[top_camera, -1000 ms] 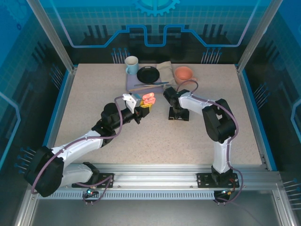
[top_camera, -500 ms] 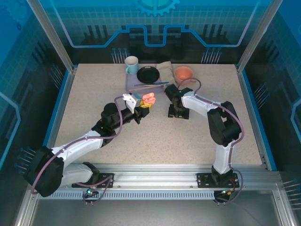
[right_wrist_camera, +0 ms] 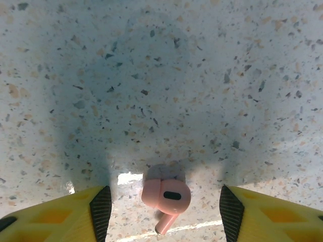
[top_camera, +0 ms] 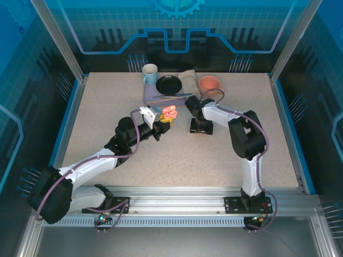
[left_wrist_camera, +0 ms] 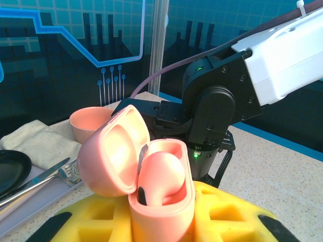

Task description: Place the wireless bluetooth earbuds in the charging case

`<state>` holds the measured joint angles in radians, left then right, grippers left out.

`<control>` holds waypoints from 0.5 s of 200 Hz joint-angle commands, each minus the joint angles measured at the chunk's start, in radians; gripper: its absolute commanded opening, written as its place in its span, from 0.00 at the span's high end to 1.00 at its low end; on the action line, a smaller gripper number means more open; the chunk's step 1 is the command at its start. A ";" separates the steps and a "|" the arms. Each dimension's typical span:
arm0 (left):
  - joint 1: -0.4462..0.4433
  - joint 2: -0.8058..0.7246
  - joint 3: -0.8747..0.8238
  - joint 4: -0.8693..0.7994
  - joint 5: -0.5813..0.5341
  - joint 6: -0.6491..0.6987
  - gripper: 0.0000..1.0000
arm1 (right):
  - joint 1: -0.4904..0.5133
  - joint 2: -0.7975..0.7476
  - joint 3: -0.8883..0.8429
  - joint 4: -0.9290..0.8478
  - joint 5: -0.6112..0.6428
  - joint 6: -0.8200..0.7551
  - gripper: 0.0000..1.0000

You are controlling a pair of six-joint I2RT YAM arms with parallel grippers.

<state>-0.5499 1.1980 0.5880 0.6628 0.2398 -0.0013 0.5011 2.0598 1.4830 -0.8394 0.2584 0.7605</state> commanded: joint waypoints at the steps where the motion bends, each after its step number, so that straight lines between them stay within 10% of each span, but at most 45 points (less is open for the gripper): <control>1: 0.004 0.009 0.031 0.044 0.014 -0.015 1.00 | -0.012 0.019 0.009 -0.029 0.016 0.017 0.39; 100: 0.005 0.017 0.042 0.038 0.018 -0.013 1.00 | -0.017 0.027 0.003 -0.030 0.012 0.014 0.41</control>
<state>-0.5499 1.2129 0.5888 0.6632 0.2398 -0.0010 0.4946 2.0651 1.4830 -0.8410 0.2581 0.7601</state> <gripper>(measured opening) 0.235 0.594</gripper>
